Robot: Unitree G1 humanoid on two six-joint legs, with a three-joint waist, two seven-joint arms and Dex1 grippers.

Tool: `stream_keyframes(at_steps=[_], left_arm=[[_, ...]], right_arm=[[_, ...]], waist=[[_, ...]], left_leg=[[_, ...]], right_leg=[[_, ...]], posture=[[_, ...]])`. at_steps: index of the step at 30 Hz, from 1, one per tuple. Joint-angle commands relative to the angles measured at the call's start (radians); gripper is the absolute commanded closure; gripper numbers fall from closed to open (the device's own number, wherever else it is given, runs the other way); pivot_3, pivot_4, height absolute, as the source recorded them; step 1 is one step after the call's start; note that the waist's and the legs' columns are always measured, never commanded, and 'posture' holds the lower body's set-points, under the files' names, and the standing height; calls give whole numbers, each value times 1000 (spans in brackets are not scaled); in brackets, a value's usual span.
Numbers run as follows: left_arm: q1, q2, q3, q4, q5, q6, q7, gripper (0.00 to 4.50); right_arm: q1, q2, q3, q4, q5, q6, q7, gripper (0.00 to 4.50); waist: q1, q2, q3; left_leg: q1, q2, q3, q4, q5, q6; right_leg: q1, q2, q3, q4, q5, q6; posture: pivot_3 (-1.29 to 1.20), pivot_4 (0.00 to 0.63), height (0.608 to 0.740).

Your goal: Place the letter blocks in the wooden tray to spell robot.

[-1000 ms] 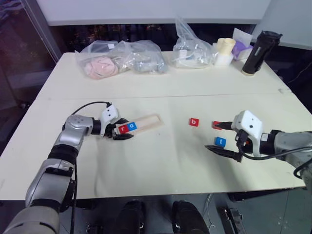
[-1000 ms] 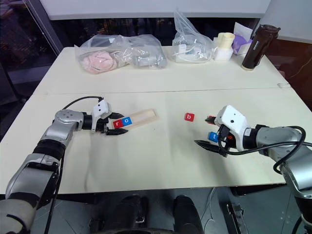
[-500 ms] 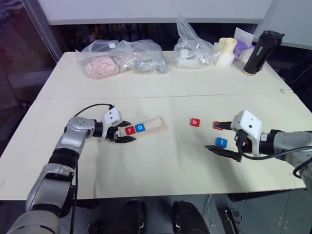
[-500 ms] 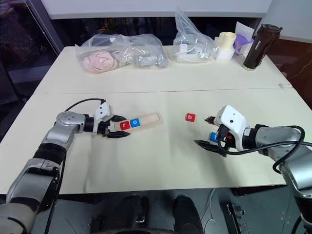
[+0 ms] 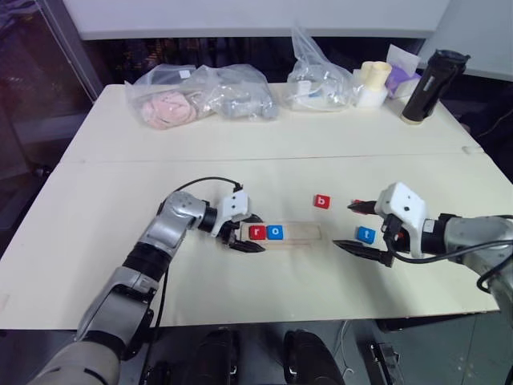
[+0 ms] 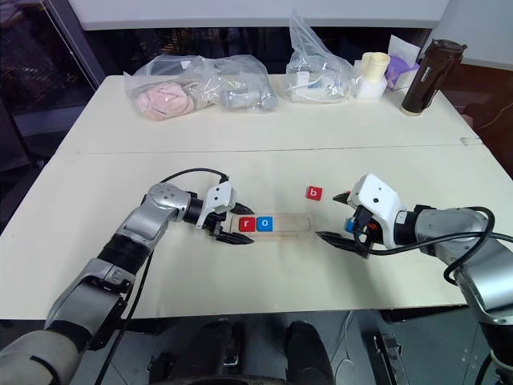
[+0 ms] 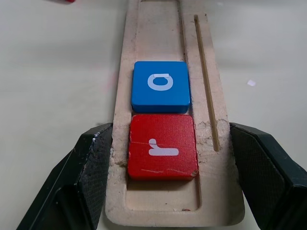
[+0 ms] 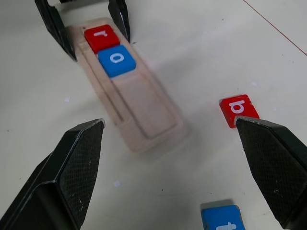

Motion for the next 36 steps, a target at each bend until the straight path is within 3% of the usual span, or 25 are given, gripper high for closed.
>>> stream_keyframes(at_steps=[1, 25, 36], left_arm=[[8, -9, -44, -52, 43, 1, 28, 1359], [203, 55, -110, -550, 43, 408, 162, 1359], [236, 39, -114, -561, 21, 432, 228, 1359]], right_arm=[[7, 5, -27, -43, 9, 1, -10, 0], [27, 5, -9, -61, 4, 6, -15, 0], [16, 5, 4, -57, 0, 6, -6, 0]], waist=[[1, 0, 0], [-1, -1, 0], [1, -1, 0]], left_leg=[[0, 0, 0, 0, 0, 0], [1, 0, 0, 1, 0, 1], [1, 0, 0, 1, 1, 2]], right_leg=[[0, 0, 0, 0, 0, 0], [1, 2, 0, 1, 0, 0], [2, 2, 0, 0, 0, 0]], posture=[[0, 150, 740], [0, 150, 740], [0, 150, 740]])
